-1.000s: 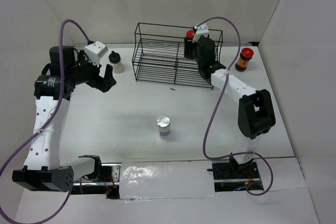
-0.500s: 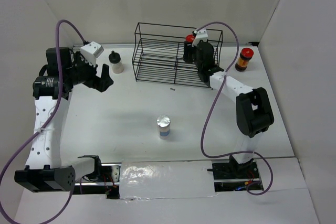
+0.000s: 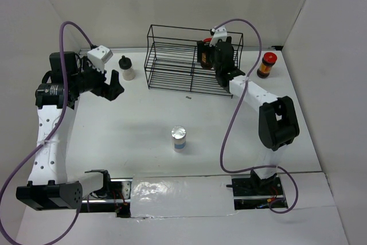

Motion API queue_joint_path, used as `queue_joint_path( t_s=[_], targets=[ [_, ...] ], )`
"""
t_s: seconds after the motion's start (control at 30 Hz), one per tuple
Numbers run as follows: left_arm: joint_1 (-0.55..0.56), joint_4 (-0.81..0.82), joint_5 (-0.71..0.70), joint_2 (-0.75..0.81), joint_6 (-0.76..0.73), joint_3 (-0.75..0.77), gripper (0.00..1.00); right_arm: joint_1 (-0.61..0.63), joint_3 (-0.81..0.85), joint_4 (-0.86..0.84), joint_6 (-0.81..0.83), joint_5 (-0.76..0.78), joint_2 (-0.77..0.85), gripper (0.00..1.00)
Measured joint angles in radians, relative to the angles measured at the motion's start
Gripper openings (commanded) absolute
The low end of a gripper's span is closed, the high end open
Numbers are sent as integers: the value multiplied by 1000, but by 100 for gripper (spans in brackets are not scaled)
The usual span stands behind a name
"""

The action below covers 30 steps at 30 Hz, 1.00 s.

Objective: Organize the condiment bottles

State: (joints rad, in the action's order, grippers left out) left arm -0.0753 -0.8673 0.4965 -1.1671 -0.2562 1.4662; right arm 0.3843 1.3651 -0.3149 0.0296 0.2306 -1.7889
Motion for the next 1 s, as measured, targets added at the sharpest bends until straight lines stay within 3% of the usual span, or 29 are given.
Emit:
queue_joint_path(
  t_s=[0.2, 0.43, 0.5, 0.53, 0.57, 0.67, 0.7, 0.73, 0.77, 1.0],
  targets=[
    [0, 0, 7, 0, -1, 0, 99, 5, 6, 94, 21, 18, 68, 100],
    [0, -6, 23, -3, 1, 17, 99, -8, 11, 206, 65, -33, 306, 100],
    [-1, -7, 31, -3, 2, 26, 99, -27, 9, 223, 69, -52, 395, 67],
    [-1, -6, 34, -3, 2, 28, 99, -47, 8, 228, 64, -58, 442, 44],
    [-1, -6, 35, -2, 2, 28, 99, -72, 7, 229, 60, -59, 485, 2],
    [-1, -6, 37, -2, 2, 28, 99, -164, 6, 234, 17, -38, 573, 0],
    [-1, -6, 37, -2, 2, 28, 99, -198, 6, 238, 0, -18, 588, 18],
    [-1, -5, 37, -2, 2, 28, 99, -229, 6, 246, -25, -1, 593, 51],
    [-1, -4, 37, -3, 2, 28, 99, -291, 6, 270, -60, 25, 584, 99],
    [-2, 2, 39, -32, 2, 34, 99, -503, -55, 346, -212, 77, 431, 100]
  ],
)
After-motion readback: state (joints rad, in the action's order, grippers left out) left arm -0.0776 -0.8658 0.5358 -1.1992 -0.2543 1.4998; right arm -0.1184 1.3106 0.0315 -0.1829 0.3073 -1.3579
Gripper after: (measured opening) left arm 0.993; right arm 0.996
